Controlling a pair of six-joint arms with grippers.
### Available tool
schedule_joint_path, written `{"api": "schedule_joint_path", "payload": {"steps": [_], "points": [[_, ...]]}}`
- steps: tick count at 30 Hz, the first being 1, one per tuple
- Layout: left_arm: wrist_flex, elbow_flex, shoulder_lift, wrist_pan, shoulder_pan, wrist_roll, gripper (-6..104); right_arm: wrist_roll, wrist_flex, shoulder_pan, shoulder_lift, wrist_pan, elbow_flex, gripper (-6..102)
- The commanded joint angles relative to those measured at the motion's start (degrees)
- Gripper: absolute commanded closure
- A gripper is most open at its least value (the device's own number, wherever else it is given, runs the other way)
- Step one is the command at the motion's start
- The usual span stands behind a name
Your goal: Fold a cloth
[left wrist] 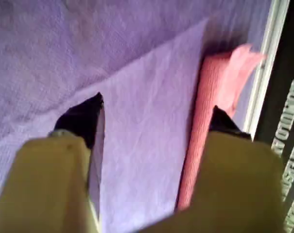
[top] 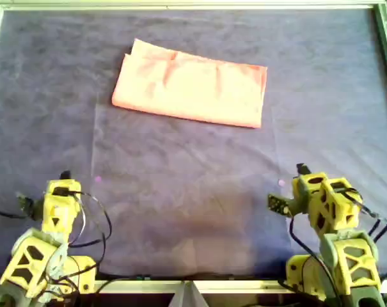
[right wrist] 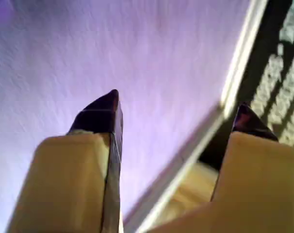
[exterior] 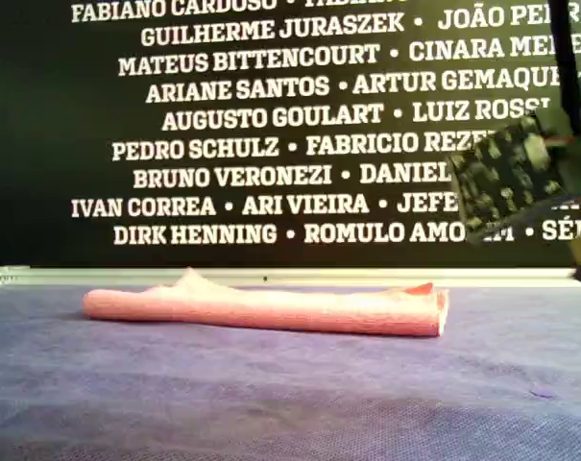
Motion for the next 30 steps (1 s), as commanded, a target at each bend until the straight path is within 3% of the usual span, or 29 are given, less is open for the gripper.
{"api": "schedule_joint_path", "payload": {"steps": [1,5,10,12,17,22,27,30], "points": [[-1.76,-2.11,0.62,1.41,-0.18,-0.18,21,0.35,-3.25,-0.35,0.79,-2.02,-2.37,4],[-1.76,-4.57,0.44,1.67,-0.18,0.26,22,0.00,-3.16,0.18,-1.67,-2.81,-7.29,5],[-1.67,-10.28,-2.72,1.67,-0.18,6.24,22,0.44,-3.16,0.18,-20.48,-2.90,-20.65,10],[-1.76,-12.92,-6.15,1.67,-0.18,7.65,22,0.79,-3.16,0.26,-31.11,-2.90,-27.25,10],[-7.29,-19.69,-19.42,1.76,-0.18,7.29,22,1.05,-3.25,0.35,-50.98,-3.25,-42.19,10],[-16.79,-29.44,-42.36,1.76,-0.18,7.21,22,1.41,-3.08,0.70,-64.34,-10.46,-52.56,10],[-18.28,-45.88,-64.51,1.67,-0.18,7.47,20,7.91,-3.08,1.05,-75.06,-17.93,-59.77,10],[-18.19,-56.34,-75.23,1.67,-0.18,7.91,20,10.20,-3.08,1.58,-81.30,-19.60,-64.69,10]]}}
